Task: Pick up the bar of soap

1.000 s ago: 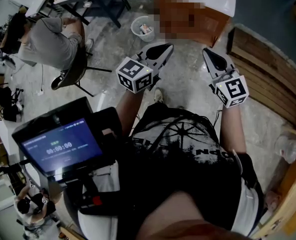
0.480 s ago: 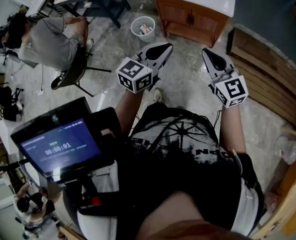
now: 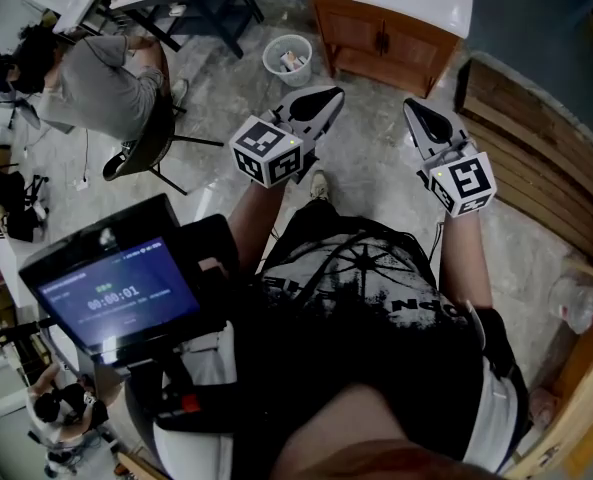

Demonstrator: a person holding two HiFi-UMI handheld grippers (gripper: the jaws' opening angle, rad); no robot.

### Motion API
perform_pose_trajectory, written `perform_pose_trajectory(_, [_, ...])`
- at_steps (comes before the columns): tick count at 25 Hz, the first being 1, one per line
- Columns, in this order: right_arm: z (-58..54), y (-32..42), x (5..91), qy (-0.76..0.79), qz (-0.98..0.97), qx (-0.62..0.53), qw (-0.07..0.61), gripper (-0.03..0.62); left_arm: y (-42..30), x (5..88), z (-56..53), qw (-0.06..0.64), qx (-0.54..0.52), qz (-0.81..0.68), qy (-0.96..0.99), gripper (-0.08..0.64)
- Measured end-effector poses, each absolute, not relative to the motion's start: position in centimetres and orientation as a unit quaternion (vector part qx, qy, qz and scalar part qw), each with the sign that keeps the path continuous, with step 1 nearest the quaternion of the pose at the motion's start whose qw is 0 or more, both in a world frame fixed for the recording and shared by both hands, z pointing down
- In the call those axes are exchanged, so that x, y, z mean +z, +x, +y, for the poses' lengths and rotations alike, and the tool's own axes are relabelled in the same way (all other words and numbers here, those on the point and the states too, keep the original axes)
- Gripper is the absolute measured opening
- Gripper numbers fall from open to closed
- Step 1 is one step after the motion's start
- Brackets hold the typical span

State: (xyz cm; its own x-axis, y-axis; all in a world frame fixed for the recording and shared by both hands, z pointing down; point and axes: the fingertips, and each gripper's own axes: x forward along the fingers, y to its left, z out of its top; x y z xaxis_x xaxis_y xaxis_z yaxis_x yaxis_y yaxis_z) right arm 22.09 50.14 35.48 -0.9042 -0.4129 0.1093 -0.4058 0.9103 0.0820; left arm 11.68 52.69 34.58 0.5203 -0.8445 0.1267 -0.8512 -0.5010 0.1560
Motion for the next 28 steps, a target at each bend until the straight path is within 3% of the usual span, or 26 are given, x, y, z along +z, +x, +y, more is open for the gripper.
perform_pose_trajectory(16, [50.2, 23.1, 35.0, 0.224, -0.971, -0.036, 0.071, 0.015, 13.0, 34.1, 51.9, 0.1, 0.005, -0.468, 0.878, 0.012])
perform_pose_trajectory(28, [39.3, 16.1, 35.5, 0.246, -0.966, -0.024, 0.074, 0.015, 6.3, 34.7, 40.7, 0.112, 0.012, -0.443, 0.89, 0.011])
